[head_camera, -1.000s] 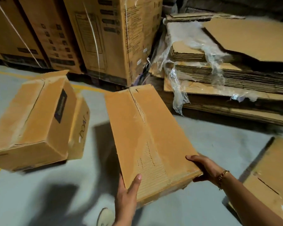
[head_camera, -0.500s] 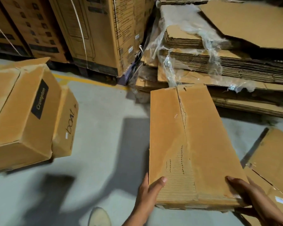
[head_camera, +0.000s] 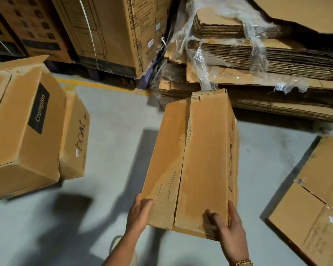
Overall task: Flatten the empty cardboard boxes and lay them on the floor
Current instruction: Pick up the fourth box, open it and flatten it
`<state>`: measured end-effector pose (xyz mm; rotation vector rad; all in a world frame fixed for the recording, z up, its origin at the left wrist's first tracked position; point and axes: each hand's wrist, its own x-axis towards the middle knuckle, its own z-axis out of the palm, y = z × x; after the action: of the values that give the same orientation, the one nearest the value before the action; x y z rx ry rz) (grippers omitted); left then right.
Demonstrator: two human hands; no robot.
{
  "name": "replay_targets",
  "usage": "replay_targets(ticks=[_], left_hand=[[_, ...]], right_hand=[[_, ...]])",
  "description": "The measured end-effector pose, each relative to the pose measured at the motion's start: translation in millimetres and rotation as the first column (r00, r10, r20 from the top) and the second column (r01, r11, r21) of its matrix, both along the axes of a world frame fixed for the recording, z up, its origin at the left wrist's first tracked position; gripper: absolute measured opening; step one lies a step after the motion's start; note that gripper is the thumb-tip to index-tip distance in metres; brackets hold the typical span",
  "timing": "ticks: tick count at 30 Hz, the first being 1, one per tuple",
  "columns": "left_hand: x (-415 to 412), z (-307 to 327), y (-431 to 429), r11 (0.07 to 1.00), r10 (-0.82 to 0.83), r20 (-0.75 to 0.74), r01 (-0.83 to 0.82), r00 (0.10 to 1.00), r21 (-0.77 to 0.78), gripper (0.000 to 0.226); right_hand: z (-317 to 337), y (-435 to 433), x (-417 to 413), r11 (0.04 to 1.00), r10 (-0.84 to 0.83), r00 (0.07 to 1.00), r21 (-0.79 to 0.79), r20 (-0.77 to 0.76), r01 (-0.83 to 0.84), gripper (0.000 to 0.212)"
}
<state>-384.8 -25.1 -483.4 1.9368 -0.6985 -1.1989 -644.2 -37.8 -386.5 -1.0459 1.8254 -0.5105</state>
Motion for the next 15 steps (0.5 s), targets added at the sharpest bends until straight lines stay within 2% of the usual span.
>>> replay_targets(ticks=[3,6,8,11,13,15], left_hand=[[11.8,-20.7,8.3,0.997,0.012,0.082,-0.018,0.997,0.069,0.064],[22.8,-30.4,10.3,0.984,0.041,0.069,-0.052,0.997,0.171,0.088],[31.6,-35.5,10.6,0.973,0.086,0.068,-0.098,0.994,0.211,0.096],[42.7,-45.6,10.2,0.966,0.061,0.058,-0.073,0.996,0.248,0.099],[53.2,-60.2,7.4,0.968,0.074,0.008,-0.073,0.997,0.242,0.098],[68.1,-87.0,1.4,0.967,0.159,-0.067,-0.141,0.985,0.213,0.096]], right_hand=[[0.0,5.0,27.1,0.994,0.103,0.981,-0.002,-0.167,-0.105,0.106],[-0.8,4.5,51.4,0.956,0.277,0.889,0.013,-0.364,-0.292,0.104],[0.6,1.7,73.1,0.913,0.384,0.81,0.049,-0.443,-0.406,0.104],[0.9,-5.9,105.4,0.842,0.506,0.694,0.116,-0.513,-0.527,0.107],[0.0,-14.9,125.0,0.809,0.538,0.636,0.128,-0.553,-0.573,0.109],[-0.7,-24.2,142.8,0.773,0.569,0.584,0.134,-0.579,-0.621,0.111]])
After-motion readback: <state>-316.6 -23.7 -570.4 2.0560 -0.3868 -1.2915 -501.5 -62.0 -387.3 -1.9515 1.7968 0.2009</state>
